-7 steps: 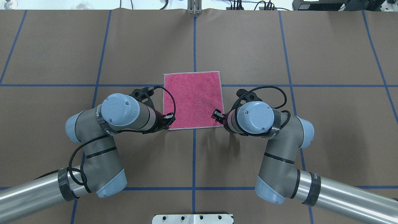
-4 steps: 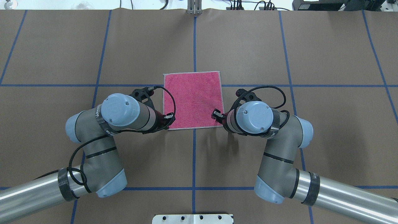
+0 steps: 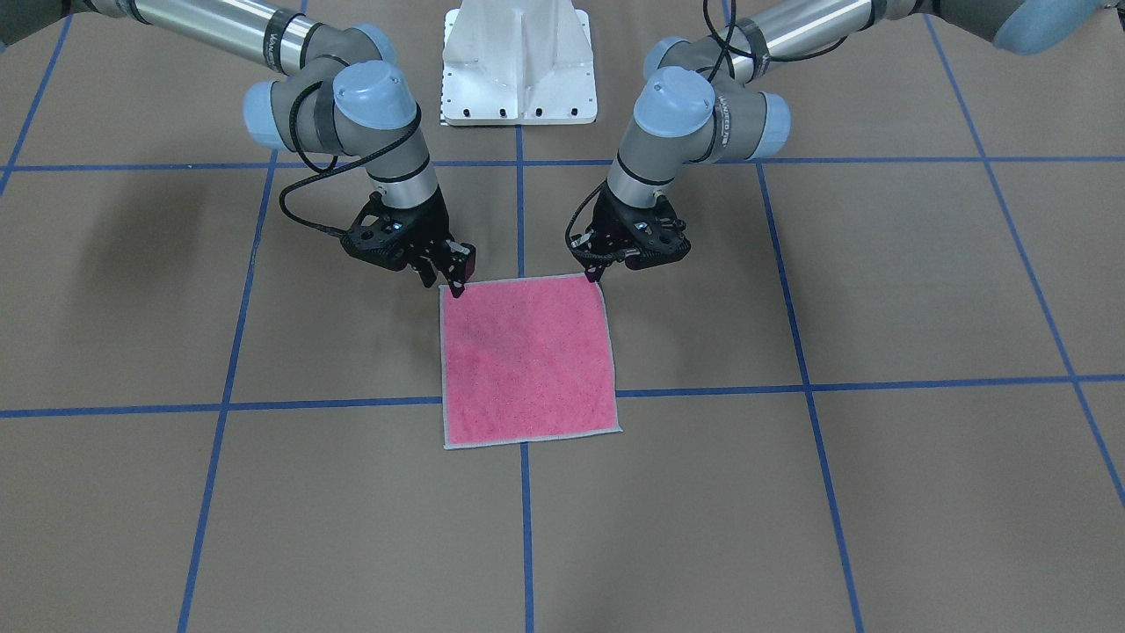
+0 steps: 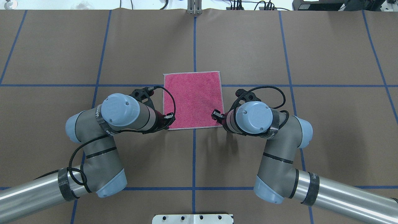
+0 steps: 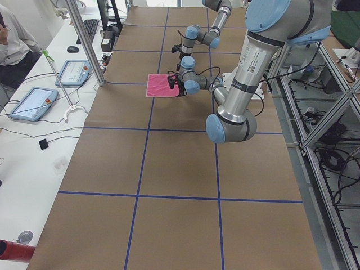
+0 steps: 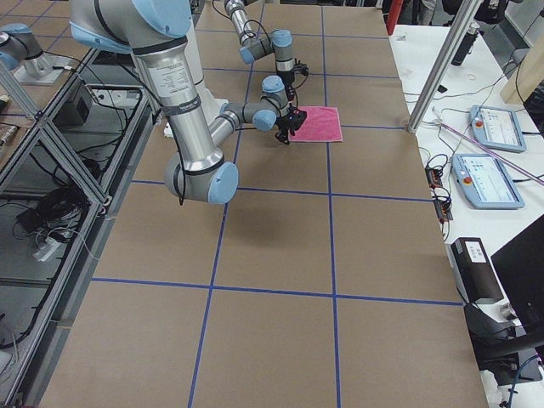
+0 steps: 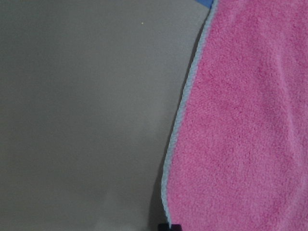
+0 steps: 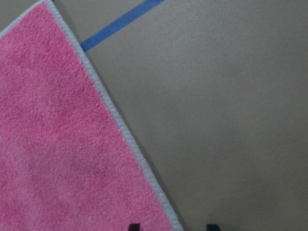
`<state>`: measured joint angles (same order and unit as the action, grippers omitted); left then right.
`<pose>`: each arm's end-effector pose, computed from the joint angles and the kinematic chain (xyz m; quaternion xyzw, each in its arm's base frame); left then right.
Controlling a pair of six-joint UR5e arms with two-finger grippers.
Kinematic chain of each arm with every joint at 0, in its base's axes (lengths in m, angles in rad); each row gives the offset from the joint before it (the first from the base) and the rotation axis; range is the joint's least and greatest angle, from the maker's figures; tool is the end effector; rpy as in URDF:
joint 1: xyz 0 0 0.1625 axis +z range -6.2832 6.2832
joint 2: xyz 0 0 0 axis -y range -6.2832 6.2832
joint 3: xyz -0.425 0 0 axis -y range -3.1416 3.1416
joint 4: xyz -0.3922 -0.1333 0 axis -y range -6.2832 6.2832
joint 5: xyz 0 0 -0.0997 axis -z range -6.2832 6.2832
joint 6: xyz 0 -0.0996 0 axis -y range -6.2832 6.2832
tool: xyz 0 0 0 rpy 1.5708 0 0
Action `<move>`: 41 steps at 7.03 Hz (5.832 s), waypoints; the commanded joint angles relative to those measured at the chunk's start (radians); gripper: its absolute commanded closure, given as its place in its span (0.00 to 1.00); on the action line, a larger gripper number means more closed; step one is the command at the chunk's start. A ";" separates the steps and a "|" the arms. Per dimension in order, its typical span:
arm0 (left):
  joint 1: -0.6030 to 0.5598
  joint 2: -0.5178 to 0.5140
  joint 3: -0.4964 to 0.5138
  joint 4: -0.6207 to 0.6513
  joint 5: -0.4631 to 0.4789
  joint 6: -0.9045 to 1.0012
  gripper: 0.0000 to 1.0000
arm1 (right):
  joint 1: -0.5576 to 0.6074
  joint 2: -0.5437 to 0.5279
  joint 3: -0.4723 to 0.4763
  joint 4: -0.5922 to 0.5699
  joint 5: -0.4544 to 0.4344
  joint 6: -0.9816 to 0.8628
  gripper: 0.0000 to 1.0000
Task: Fold towel twice with both arms
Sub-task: 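Close the right gripper on the towel corner while the left holds, then lift both near corners and fold them over toward the far edge, then lower the corners onto the far edge and open both grippers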
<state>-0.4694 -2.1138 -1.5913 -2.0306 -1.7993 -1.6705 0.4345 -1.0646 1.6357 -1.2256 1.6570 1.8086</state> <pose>0.5616 -0.4090 0.2822 -0.0083 0.4964 -0.1896 0.8471 -0.5602 -0.3975 0.3035 0.0049 -0.4435 0.2776 0.8522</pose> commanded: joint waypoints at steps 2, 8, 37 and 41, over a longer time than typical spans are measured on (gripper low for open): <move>0.000 0.000 0.001 0.000 0.000 0.000 1.00 | 0.000 0.002 -0.001 0.002 0.000 0.015 0.62; 0.000 0.000 0.001 0.000 0.000 0.000 1.00 | 0.003 0.002 0.006 0.005 0.000 0.017 1.00; -0.207 -0.202 0.254 -0.077 -0.078 0.103 1.00 | 0.151 0.139 -0.148 0.078 -0.080 -0.160 1.00; -0.207 -0.202 0.283 -0.079 -0.078 0.104 0.74 | 0.170 0.164 -0.218 0.115 -0.074 -0.160 0.73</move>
<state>-0.6762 -2.3163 -1.3162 -2.1081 -1.8776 -1.5662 0.5915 -0.9016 1.4391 -1.1245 1.5795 1.6491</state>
